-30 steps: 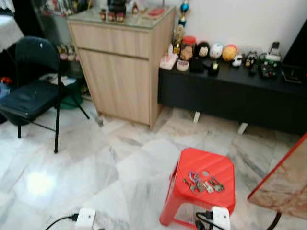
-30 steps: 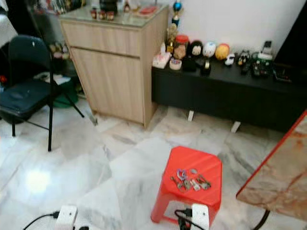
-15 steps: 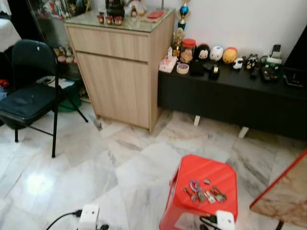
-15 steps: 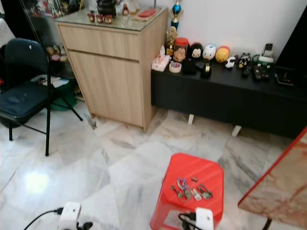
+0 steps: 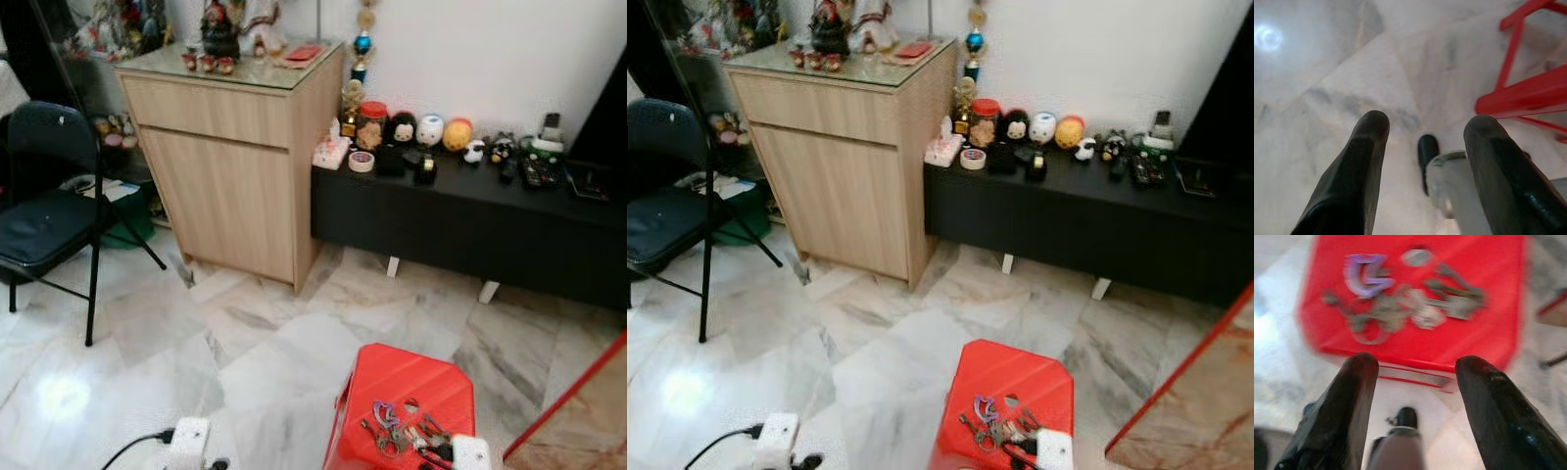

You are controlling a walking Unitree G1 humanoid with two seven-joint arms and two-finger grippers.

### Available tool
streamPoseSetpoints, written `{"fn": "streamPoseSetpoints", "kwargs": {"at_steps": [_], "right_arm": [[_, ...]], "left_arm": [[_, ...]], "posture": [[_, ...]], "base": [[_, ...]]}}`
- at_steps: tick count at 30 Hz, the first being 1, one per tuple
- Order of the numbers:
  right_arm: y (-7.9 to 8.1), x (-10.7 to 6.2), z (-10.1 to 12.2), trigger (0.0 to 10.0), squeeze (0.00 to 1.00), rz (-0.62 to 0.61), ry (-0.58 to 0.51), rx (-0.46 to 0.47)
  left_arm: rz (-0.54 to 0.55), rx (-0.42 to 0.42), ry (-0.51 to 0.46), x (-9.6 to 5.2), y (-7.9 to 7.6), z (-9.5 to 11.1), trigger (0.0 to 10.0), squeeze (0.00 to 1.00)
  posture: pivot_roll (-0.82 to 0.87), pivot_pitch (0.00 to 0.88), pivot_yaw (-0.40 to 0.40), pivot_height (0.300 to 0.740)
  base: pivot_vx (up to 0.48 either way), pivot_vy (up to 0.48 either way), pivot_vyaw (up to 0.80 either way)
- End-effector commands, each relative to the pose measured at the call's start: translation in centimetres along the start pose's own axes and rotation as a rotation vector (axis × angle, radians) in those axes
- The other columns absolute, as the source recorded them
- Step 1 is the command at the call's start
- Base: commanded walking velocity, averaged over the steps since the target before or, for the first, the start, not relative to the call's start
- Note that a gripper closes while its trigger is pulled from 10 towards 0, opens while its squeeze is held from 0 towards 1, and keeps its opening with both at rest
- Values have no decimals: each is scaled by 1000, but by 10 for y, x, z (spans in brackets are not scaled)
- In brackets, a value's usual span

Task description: Hang keys on a hook

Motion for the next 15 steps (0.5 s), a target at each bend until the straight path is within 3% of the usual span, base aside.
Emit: {"fn": "streamPoseSetpoints", "kwargs": {"at_steps": [1, 5, 11, 12, 15], "right_arm": [[-7, -1, 2, 10000, 0, -19, -14, 2], [-9, -1, 6, 10000, 0, -45, -55, -16], [-11, -3, 12, 10000, 0, -59, -140, 27], [-10, -3, 15, 10000, 0, -46, -165, 11], [-10, -5, 18, 10000, 0, -37, -200, 17]], "left_arm": [[-10, -3, -14, 1, -5, 3, 10000, 0], [11, -34, -118, 0, 0, 16, 10000, 0], [11, -35, -325, -2, 8, 55, 10000, 0], [10, -33, -401, -4, 9, 69, 10000, 0], [-2, -51, -502, -8, 6, 84, 10000, 0]], "posture": [[35, 0, -51, 740], [34, 0, -50, 740], [36, 0, -55, 740], [34, 0, -58, 740], [31, 0, -65, 740]], "base": [[0, 0, 0], [0, 0, 0], [0, 0, 0], [0, 0, 0], [0, 0, 0]]}}
Point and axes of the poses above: a point about 5 cm out from each wrist's last joint towards the gripper, its own x axis pointing out of the wrist towards the gripper, its own z axis along the axis of the wrist's last joint, y = z × x, the point moved 1 cm from there along x, pointing out of the wrist towards the gripper, and after that the axes turned 2 degrees about x, right-handed, at the moved point
